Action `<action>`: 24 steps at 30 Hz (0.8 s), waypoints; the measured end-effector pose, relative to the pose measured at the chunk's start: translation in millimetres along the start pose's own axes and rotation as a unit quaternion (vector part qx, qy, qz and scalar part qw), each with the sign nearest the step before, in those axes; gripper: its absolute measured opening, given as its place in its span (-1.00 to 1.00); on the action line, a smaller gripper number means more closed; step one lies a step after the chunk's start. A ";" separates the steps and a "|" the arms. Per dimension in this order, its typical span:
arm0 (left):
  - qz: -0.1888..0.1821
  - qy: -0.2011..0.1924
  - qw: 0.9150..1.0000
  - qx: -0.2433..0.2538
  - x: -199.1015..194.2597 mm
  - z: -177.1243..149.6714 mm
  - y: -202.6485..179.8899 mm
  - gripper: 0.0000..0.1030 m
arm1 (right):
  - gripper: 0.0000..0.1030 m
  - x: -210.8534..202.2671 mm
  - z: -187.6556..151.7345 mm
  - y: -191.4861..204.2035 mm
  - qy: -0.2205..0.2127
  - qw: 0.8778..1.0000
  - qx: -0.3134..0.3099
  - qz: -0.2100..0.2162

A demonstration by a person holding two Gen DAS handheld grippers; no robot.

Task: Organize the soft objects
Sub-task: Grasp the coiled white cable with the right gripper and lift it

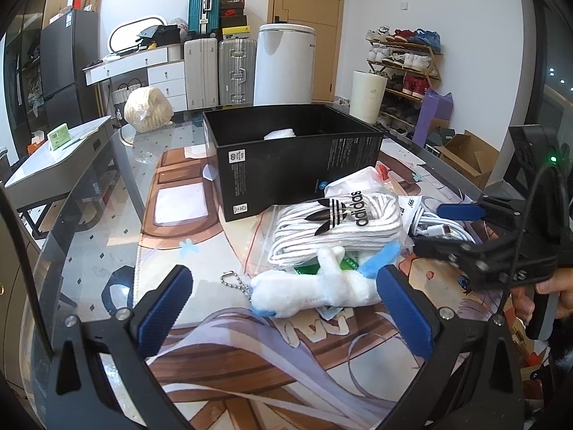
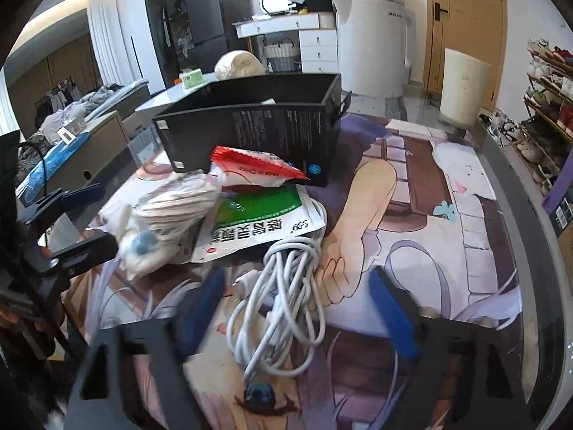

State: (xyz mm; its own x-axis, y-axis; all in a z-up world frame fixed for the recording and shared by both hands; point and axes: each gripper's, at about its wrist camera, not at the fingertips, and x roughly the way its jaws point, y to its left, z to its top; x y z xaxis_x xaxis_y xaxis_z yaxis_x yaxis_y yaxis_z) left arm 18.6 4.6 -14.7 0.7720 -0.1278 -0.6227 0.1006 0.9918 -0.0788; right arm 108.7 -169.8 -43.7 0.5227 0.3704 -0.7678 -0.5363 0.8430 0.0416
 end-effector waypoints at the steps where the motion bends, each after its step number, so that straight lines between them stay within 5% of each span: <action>1: 0.001 0.001 1.000 0.000 -0.1 0.1 -0.2 1.00 | 0.35 1.3 0.5 -0.8 0.002 1.000 0.002 0.002; 12: -0.005 0.002 1.000 0.000 2.1 -1.1 -1.9 1.00 | -0.41 -3.7 -5.5 -2.2 -0.011 1.000 -0.014 0.005; 24: -0.007 0.002 1.000 -0.002 0.3 -1.9 -1.8 1.00 | -0.49 -22.6 -10.1 -7.1 -0.047 0.999 -0.005 0.003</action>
State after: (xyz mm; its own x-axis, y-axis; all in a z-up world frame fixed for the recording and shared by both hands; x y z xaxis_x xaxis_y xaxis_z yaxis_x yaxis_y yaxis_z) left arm 17.5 2.8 -16.2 0.7684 -0.1419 -0.6240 0.1093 0.9899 -0.0905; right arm 94.0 -188.1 -33.0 0.5790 0.4097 -0.7049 -0.5452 0.8374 0.0389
